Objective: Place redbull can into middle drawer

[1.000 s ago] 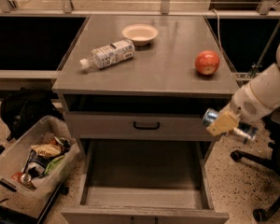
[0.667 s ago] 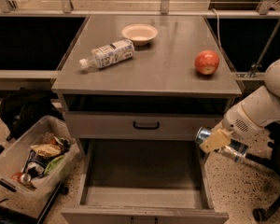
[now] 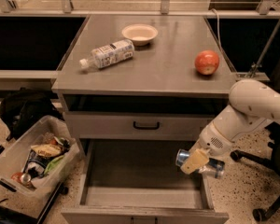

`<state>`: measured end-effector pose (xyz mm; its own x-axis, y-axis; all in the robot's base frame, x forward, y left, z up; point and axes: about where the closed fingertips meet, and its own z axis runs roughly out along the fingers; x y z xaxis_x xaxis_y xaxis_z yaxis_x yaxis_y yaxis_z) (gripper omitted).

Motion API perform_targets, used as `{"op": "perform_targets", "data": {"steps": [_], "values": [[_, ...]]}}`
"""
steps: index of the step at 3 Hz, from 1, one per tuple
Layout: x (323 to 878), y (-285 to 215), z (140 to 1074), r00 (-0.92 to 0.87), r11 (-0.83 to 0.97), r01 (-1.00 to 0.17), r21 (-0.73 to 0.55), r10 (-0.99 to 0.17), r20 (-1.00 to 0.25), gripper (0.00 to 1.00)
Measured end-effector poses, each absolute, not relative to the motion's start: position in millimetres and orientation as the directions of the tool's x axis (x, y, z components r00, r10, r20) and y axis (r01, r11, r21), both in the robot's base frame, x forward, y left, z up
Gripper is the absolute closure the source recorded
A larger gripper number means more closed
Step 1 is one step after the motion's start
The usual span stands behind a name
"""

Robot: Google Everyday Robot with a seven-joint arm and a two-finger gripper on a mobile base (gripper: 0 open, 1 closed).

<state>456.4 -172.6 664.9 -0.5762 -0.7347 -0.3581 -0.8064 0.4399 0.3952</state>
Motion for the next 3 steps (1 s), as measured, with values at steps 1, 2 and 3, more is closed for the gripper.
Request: {"op": "perform_targets", "data": {"steps": [1, 2, 3], "values": [[451.3, -166.2, 646.2, -0.572, 0.424, -0.808, 0.408, -0.73, -0.374, 1.0], [429.3, -135.7, 629.7, -0.592, 0.43, -0.8, 0.418, -0.681, -0.432, 1.0], [409.2, -102.7, 596.3, -0.605, 0.446, -0.794, 0.412, -0.642, -0.471, 1.0]]}}
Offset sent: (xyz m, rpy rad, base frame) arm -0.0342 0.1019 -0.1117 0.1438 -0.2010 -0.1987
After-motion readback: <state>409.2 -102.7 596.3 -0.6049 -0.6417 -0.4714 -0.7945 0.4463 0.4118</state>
